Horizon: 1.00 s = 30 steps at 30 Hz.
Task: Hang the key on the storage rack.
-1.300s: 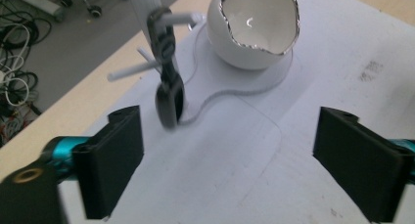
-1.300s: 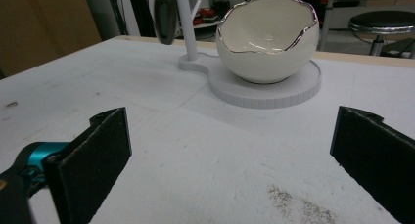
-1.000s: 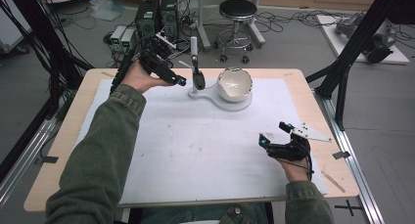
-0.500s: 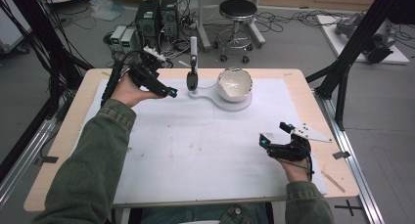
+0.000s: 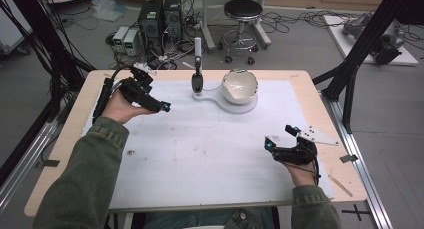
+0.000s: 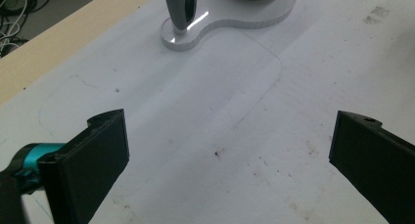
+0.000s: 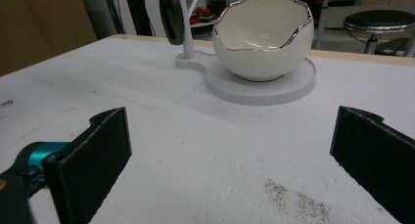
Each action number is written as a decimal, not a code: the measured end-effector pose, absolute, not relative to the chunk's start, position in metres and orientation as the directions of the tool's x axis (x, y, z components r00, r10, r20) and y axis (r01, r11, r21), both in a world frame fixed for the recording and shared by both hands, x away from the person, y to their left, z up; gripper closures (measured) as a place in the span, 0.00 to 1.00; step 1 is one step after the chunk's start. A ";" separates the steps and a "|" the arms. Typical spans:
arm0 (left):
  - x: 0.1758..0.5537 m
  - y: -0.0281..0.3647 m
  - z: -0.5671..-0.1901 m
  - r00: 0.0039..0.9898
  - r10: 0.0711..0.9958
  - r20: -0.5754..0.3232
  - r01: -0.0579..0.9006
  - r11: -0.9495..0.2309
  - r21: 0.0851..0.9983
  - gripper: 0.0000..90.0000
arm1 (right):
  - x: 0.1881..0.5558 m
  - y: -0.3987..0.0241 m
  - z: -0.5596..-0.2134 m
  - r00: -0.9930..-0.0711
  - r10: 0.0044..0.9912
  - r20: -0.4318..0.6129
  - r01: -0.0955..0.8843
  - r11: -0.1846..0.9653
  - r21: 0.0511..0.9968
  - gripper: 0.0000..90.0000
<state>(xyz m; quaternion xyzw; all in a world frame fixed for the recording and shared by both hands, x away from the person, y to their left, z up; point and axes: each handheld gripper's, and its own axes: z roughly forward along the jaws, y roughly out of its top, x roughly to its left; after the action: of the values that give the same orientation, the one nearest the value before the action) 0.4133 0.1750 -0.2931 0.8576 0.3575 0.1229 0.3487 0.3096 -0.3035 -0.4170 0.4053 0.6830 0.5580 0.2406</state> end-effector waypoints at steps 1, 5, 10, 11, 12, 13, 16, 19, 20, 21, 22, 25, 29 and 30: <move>0.411 0.177 -0.295 0.715 0.698 -0.048 0.529 -0.496 0.689 0.02 | 0.310 -0.304 -0.417 -0.556 0.822 0.122 0.285 0.051 0.957 0.01; 0.402 0.185 -0.304 0.705 0.707 -0.055 0.530 -0.473 0.704 0.02 | 0.309 -0.303 -0.417 -0.556 0.821 0.128 0.286 0.045 0.957 0.01; 0.389 0.195 -0.311 0.688 0.724 -0.060 0.532 -0.445 0.720 0.02 | 0.309 -0.303 -0.417 -0.556 0.821 0.126 0.285 0.046 0.957 0.01; 0.387 0.197 -0.312 0.688 0.723 -0.062 0.531 -0.443 0.722 0.02 | 0.308 -0.303 -0.416 -0.554 0.823 0.128 0.288 0.045 0.957 0.01; 0.385 0.200 -0.314 0.687 0.723 -0.069 0.535 -0.439 0.722 0.02 | 0.308 -0.303 -0.416 -0.554 0.823 0.128 0.287 0.045 0.957 0.01; 0.383 0.202 -0.315 0.686 0.724 -0.073 0.539 -0.438 0.720 0.02 | 0.309 -0.303 -0.417 -0.554 0.822 0.128 0.289 0.046 0.956 0.01; 0.378 0.211 -0.320 0.676 0.733 -0.077 0.552 -0.434 0.712 0.02 | 0.309 -0.302 -0.417 -0.555 0.821 0.134 0.295 0.043 0.954 0.01; 0.373 0.222 -0.326 0.661 0.746 -0.085 0.566 -0.421 0.708 0.02 | 0.309 -0.301 -0.417 -0.556 0.820 0.138 0.302 0.045 0.952 0.01; 0.371 0.225 -0.327 0.657 0.749 -0.085 0.567 -0.417 0.711 0.02 | 0.310 -0.301 -0.417 -0.557 0.820 0.134 0.299 0.048 0.953 0.01; 0.369 0.228 -0.329 0.650 0.754 -0.090 0.571 -0.407 0.713 0.02 | 0.310 -0.301 -0.417 -0.558 0.819 0.135 0.300 0.048 0.953 0.01; 0.367 0.231 -0.330 0.646 0.758 -0.091 0.572 -0.402 0.715 0.02 | 0.310 -0.301 -0.418 -0.559 0.818 0.134 0.301 0.050 0.952 0.01; 0.360 0.240 -0.334 0.636 0.766 -0.091 0.575 -0.392 0.719 0.02 | 0.310 -0.301 -0.418 -0.560 0.817 0.138 0.308 0.051 0.950 0.01; 0.349 0.250 -0.340 0.626 0.774 -0.094 0.574 -0.375 0.728 0.02 | 0.309 -0.301 -0.417 -0.567 0.807 0.169 0.328 0.033 0.944 0.01; 0.346 0.251 -0.343 0.618 0.780 -0.094 0.574 -0.367 0.731 0.02 | 0.308 -0.301 -0.417 -0.563 0.809 0.170 0.333 0.034 0.942 0.01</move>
<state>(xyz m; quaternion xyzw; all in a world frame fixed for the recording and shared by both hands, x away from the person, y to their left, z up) 0.3461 0.2510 -0.3426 0.8157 0.4152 0.1357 0.3793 0.3082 -0.3007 -0.4171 0.4158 0.6864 0.5570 0.2138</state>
